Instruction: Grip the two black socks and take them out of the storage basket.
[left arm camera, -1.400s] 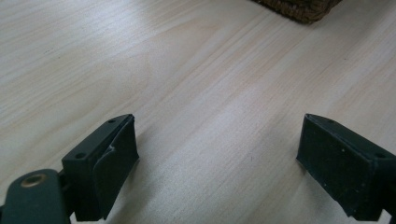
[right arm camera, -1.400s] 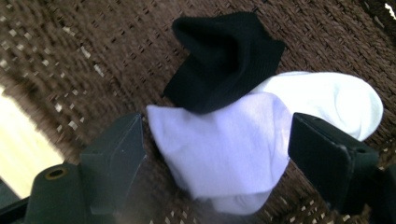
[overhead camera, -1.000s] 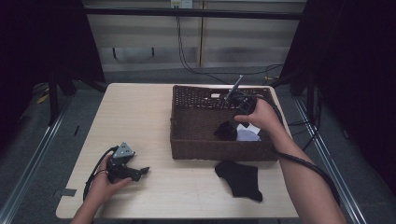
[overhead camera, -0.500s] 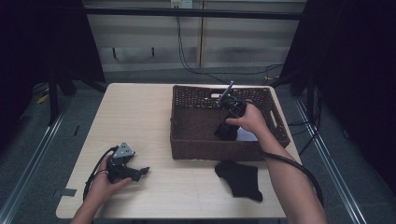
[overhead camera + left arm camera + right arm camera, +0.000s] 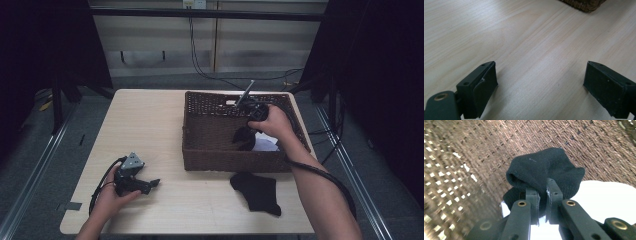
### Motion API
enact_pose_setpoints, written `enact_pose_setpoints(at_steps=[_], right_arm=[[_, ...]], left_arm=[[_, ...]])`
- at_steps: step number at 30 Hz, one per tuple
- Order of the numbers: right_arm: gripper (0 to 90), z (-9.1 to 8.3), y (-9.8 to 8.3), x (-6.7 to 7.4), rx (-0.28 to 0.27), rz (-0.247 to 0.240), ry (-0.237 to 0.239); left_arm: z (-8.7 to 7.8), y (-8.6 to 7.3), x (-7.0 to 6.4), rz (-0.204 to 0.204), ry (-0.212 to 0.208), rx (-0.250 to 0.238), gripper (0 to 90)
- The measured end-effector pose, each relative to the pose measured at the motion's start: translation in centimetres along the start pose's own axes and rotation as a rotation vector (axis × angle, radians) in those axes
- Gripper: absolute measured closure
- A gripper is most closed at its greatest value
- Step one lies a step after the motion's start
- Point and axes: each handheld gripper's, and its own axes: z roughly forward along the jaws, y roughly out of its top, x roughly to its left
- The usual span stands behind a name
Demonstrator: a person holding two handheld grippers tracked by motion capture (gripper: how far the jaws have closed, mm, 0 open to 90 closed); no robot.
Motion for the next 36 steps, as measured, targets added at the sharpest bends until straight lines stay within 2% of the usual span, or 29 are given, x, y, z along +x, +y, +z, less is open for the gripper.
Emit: enact_pose_setpoints(at_steps=[3,4,5,11,21,24,27,33,36], right_arm=[[82.8,-1.6,-0.2,-0.1,-0.004,-0.008,-0.006],[82.8,-1.6,-0.2,-0.1,-0.004,-0.008,-0.006],[82.7,-2.5,-0.3,-0.1,-0.006,-0.008,0.000],[82.7,-4.5,-0.5,0.0,-0.013,0.002,-0.004],[82.7,-7.1,-0.6,0.5,-0.014,-0.006,-0.011],[82.6,-8.0,-0.7,0.6,-0.004,-0.023,-0.022],[82.6,-8.9,-0.7,0.8,-0.005,-0.025,-0.011],[82.6,-10.7,-1.0,1.3,0.003,-0.051,-0.034],[82.6,-11.2,-1.1,1.5,0.011,-0.049,-0.035]], left_arm=[[0.0,0.0,0.0,0.000,0.000,0.000,10.7],[0.0,0.0,0.0,0.000,0.000,0.000,10.7],[0.0,0.0,0.0,0.000,0.000,0.000,10.7],[0.0,0.0,0.0,0.000,0.000,0.000,10.7],[0.0,0.0,0.0,0.000,0.000,0.000,10.7],[0.0,0.0,0.0,0.000,0.000,0.000,10.7],[0.0,0.0,0.0,0.000,0.001,0.000,10.7],[0.0,0.0,0.0,-0.001,-0.002,0.000,10.7],[0.0,0.0,0.1,0.000,-0.002,-0.005,10.7]])
